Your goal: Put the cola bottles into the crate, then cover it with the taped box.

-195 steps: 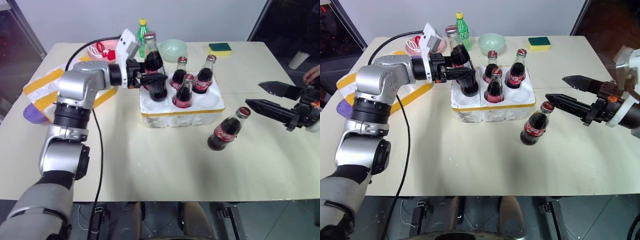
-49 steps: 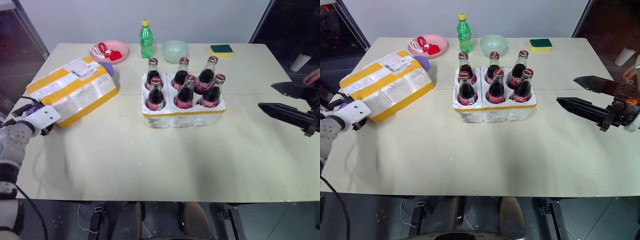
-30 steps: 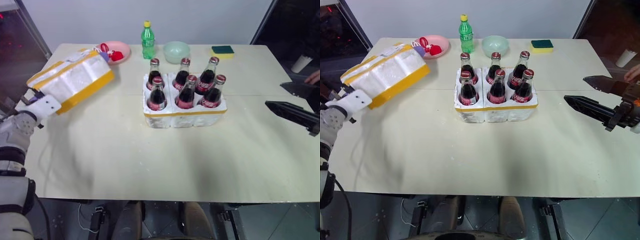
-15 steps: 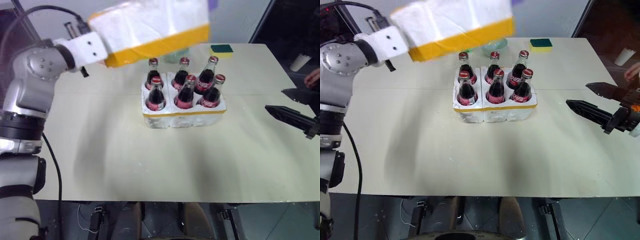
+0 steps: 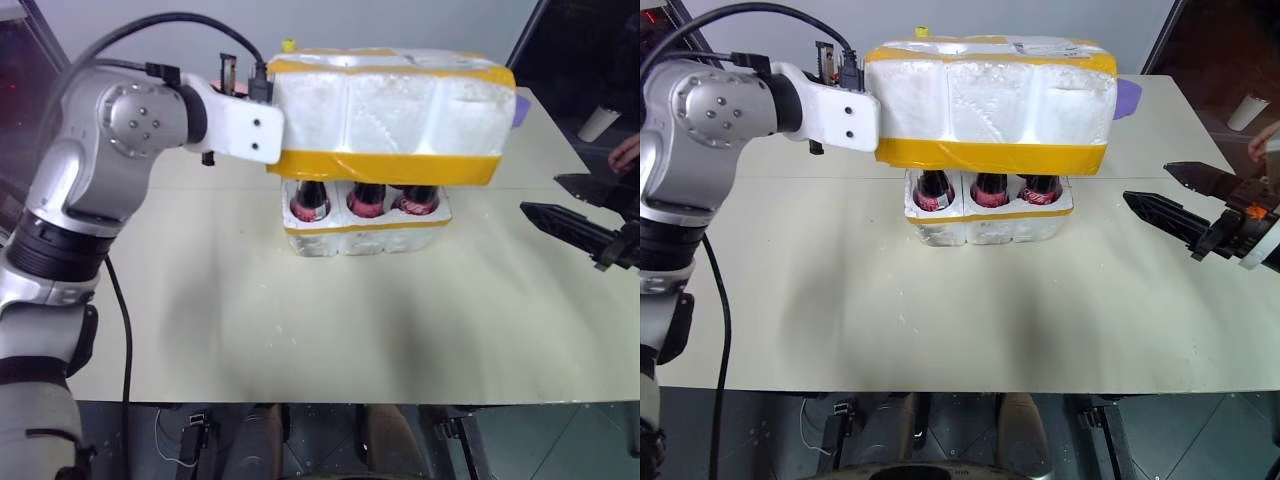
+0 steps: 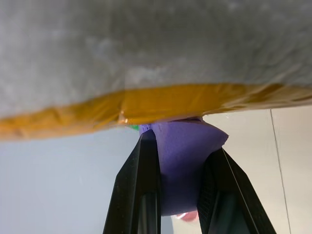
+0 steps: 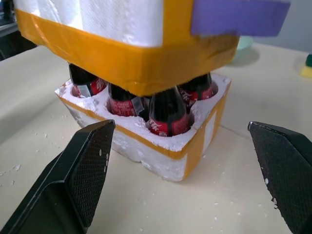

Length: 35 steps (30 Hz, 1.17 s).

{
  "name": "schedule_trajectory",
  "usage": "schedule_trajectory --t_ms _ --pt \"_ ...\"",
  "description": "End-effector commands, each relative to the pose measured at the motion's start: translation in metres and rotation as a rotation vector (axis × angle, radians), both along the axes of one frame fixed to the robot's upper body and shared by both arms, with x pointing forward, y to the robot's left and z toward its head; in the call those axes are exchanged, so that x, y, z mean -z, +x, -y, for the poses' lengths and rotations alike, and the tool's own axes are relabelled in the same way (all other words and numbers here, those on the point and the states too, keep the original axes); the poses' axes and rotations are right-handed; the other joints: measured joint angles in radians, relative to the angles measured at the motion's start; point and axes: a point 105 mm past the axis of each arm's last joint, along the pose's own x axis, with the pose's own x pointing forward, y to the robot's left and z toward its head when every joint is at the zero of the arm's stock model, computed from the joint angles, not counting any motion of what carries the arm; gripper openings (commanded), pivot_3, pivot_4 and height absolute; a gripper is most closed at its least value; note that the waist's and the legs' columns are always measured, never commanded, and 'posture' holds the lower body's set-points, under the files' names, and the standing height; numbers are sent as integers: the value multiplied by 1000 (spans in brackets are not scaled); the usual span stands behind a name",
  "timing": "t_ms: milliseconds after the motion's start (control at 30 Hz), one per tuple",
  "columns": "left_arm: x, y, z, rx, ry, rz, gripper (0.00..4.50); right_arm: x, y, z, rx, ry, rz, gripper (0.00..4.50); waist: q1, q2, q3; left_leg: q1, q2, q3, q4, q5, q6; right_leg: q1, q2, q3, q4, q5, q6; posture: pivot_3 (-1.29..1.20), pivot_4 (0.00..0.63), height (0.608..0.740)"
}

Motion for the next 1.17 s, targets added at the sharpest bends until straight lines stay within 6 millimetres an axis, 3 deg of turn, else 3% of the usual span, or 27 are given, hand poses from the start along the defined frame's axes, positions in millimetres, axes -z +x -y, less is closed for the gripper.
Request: schedule_trajectory --t_ms 33,67,300,533,667,733,800,867,1000,1167 --pt "-2 -7 -5 -8 88 37 355 -12 0 -1 -8 13 62 4500 -2 0 0 0 0 0 0 0 0 0 0 0 0 0 0 0 150 739" --pt "1 -7 -4 -6 102 40 355 -12 1 -1 -8 16 63 4500 -2 0 0 0 0 0 0 0 0 0 0 0 0 0 0 0 150 739" --pt "16 -15 5 24 38 -8 3703 -11 6 -6 -29 25 61 4500 0 0 0 0 0 0 0 0 0 0 0 0 0 0 0 0 150 739" --pt "45 -31 -13 -59 -207 -213 3703 -7 7 -8 -43 16 50 4500 -2 0 0 0 0 -1 0 0 0 0 1 0 1 0 0 0 150 739" --pt "67 -49 -31 -88 -496 -545 3703 -4 3 -6 -41 14 35 4500 -3 0 0 1 0 -1 1 0 0 1 1 0 1 0 0 0 150 739" --pt "63 -61 -38 -40 -706 -741 3703 -3 1 -4 -39 10 28 4500 -2 0 0 1 0 -1 1 0 0 1 1 0 1 0 0 0 150 739" --pt "48 -82 -58 78 -913 -1025 3703 0 -1 -2 -43 -15 12 4500 -2 0 0 1 0 -2 1 0 0 1 1 -1 1 0 0 0 150 739" --pt "37 -93 -75 140 -1010 -1159 3703 2 -2 -2 -54 -33 -1 4500 -7 0 0 1 0 -2 1 0 0 1 1 -1 1 0 0 0 150 739" --pt "34 -82 -104 106 -1128 -1239 3703 7 -5 -2 -100 -91 -38 4500 -4 1 0 4 1 -1 0 0 0 3 1 -1 1 -1 -1 0 150 739" --pt "47 -65 -110 43 -1100 -1202 3703 9 -3 -1 -122 -126 -47 4500 1 0 0 6 1 -1 1 0 0 6 1 -1 0 -2 -4 0 150 739"
